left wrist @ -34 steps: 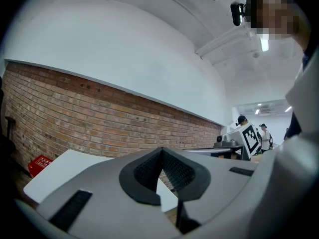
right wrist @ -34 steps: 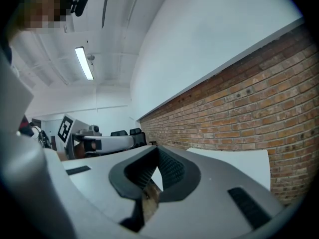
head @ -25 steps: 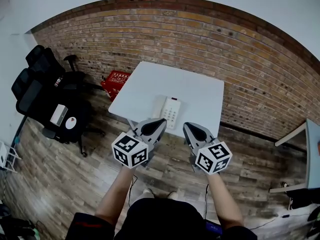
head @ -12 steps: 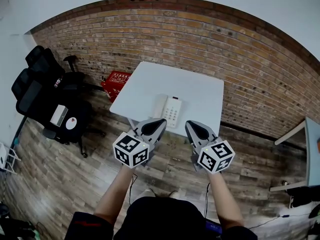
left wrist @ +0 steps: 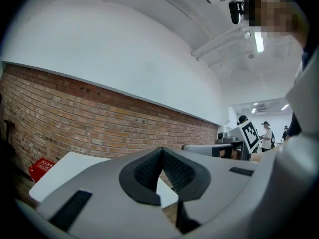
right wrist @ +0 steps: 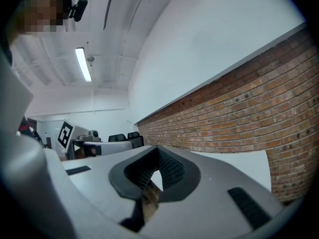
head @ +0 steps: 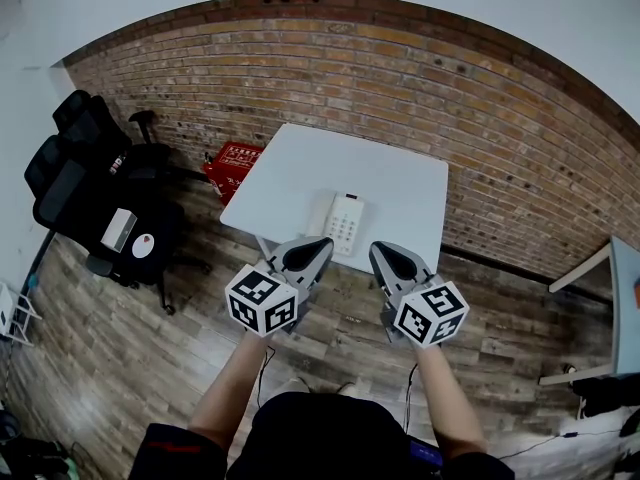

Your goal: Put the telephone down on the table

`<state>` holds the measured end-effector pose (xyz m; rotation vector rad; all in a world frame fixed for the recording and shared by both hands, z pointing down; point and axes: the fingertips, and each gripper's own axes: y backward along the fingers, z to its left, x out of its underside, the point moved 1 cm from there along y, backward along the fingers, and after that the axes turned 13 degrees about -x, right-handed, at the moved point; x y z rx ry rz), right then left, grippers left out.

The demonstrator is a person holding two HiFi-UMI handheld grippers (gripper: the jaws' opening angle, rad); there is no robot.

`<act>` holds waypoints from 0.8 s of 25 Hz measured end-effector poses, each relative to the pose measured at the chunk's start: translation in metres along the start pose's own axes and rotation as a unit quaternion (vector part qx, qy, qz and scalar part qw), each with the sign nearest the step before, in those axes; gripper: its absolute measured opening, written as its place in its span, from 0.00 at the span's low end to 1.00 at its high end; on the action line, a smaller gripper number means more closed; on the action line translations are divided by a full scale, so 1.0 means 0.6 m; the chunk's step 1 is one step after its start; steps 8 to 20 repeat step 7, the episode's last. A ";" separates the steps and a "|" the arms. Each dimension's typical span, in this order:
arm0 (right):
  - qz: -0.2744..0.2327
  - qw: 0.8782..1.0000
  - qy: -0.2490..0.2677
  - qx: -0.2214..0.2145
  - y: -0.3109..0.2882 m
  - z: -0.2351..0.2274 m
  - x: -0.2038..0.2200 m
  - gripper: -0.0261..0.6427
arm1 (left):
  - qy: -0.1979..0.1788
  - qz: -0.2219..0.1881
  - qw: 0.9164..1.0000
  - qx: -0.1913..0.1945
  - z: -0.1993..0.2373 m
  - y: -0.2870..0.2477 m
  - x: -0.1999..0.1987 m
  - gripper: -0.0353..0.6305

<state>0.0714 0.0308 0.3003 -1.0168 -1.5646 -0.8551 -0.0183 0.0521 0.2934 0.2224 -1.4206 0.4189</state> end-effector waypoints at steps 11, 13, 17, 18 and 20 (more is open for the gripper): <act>-0.003 1.000 -0.003 0.002 0.002 -0.001 0.001 0.06 | 0.013 -0.005 1.000 0.001 0.002 0.007 -0.004 0.06; -0.003 1.000 -0.003 0.002 0.002 -0.001 0.001 0.06 | 0.013 -0.005 1.000 0.001 0.002 0.007 -0.004 0.06; -0.003 1.000 -0.003 0.002 0.002 -0.001 0.001 0.06 | 0.013 -0.005 1.000 0.001 0.002 0.007 -0.004 0.06; -0.003 1.000 -0.003 0.002 0.002 -0.001 0.001 0.06 | 0.013 -0.005 1.000 0.001 0.002 0.007 -0.004 0.06; -0.003 1.000 -0.003 0.002 0.002 -0.001 0.001 0.06 | 0.013 -0.005 1.000 0.001 0.002 0.007 -0.004 0.06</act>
